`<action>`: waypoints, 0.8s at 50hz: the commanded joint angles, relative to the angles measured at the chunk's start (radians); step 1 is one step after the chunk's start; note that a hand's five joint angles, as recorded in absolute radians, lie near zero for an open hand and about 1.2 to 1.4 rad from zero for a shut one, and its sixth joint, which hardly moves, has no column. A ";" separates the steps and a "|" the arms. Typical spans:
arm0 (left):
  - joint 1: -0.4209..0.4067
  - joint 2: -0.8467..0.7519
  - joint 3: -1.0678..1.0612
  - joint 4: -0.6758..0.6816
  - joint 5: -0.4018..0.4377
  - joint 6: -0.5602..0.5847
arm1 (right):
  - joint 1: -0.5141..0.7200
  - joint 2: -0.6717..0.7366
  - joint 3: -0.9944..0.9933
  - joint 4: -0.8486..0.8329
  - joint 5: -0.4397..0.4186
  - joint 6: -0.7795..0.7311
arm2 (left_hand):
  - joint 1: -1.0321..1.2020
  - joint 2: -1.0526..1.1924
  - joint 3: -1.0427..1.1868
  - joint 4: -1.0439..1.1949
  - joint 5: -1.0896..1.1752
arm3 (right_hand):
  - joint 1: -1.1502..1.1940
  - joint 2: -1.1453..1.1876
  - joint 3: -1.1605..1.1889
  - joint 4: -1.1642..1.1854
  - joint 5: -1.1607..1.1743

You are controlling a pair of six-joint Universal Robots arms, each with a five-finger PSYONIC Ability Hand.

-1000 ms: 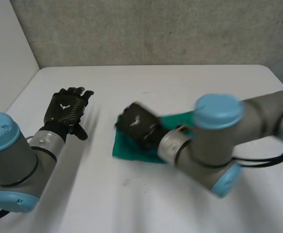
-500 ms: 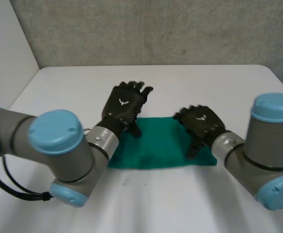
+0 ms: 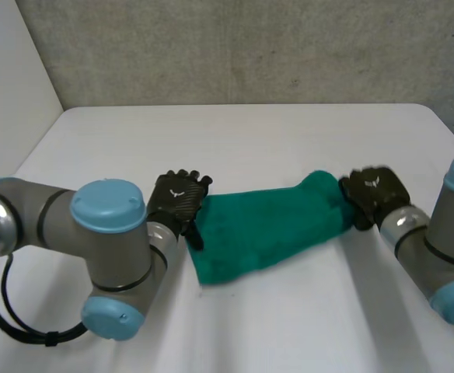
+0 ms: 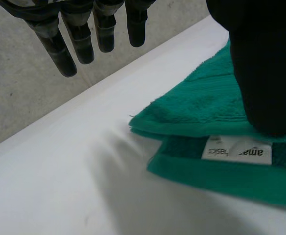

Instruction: Fold the towel.

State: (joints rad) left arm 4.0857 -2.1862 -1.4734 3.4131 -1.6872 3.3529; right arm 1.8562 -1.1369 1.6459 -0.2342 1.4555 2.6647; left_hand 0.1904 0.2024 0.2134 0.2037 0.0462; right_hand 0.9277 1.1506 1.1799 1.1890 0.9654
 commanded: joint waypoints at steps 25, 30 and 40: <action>-0.031 0.120 0.071 -0.002 -0.014 -0.162 | 0.324 0.065 -0.333 0.145 -0.004 0.234 | -0.006 -0.018 -0.029 -0.020 -0.037 | -0.753 -0.976 -1.005 -1.014 -0.965; -0.073 0.032 0.162 -0.045 -0.012 -0.216 | 0.279 0.080 -0.347 0.203 -0.047 0.299 | 0.008 -0.004 -0.015 -0.005 -0.022 | -0.753 -0.976 -1.005 -1.014 -0.965; -0.071 -0.161 0.274 -0.196 -0.009 -0.213 | 0.241 0.321 -0.500 0.398 -0.076 0.297 | 0.029 0.017 0.006 0.016 -0.001 | -0.753 -0.976 -1.005 -1.014 -0.965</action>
State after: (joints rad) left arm 4.0002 -2.2550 -1.2382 3.2970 -1.6951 3.1225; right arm 2.1148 -0.9568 1.2384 0.0407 1.3903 2.9776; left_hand 0.1906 0.2025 0.2134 0.2037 0.0463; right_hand 0.2056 0.2256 0.2132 0.2323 0.0636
